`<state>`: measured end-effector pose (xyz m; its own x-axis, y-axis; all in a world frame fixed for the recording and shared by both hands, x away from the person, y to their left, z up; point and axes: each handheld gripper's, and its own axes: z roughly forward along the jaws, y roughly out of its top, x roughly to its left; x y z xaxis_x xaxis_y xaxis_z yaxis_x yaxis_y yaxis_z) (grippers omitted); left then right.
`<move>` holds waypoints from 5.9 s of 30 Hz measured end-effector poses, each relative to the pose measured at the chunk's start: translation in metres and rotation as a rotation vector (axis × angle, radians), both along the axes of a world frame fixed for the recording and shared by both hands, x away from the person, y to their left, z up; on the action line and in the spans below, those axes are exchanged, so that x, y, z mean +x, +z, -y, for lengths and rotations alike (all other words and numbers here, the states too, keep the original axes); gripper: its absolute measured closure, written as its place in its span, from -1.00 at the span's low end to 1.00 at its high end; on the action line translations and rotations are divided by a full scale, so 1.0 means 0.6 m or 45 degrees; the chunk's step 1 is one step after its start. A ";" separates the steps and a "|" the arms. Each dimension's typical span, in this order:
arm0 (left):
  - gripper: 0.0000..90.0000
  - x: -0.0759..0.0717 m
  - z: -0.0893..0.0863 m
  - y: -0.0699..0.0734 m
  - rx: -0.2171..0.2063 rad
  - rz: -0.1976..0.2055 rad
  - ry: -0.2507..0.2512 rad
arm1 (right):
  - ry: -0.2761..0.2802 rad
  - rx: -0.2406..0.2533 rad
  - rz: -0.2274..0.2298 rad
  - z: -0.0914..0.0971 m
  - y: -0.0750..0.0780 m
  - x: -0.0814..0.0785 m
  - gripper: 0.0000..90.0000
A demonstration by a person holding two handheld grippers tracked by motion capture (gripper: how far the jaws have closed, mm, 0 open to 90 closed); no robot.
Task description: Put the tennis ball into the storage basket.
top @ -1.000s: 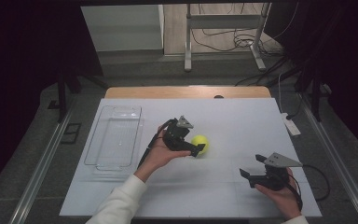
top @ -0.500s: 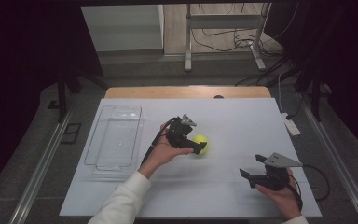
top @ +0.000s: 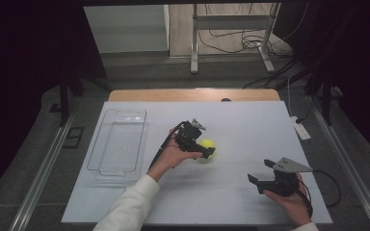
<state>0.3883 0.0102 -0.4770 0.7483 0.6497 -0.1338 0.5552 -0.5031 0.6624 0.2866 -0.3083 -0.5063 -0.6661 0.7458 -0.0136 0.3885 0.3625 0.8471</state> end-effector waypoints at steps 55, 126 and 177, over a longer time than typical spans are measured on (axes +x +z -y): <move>-0.41 -0.023 0.010 -0.007 0.061 0.050 -0.061 | -0.004 -0.001 0.004 0.000 0.001 -0.002 -0.70; -0.41 -0.092 -0.093 0.073 -0.158 0.234 0.012 | 0.003 0.003 0.005 -0.001 0.001 0.000 -0.70; -0.41 -0.082 -0.178 0.125 -0.237 0.334 0.162 | -0.005 0.015 0.007 0.001 0.001 -0.004 -0.70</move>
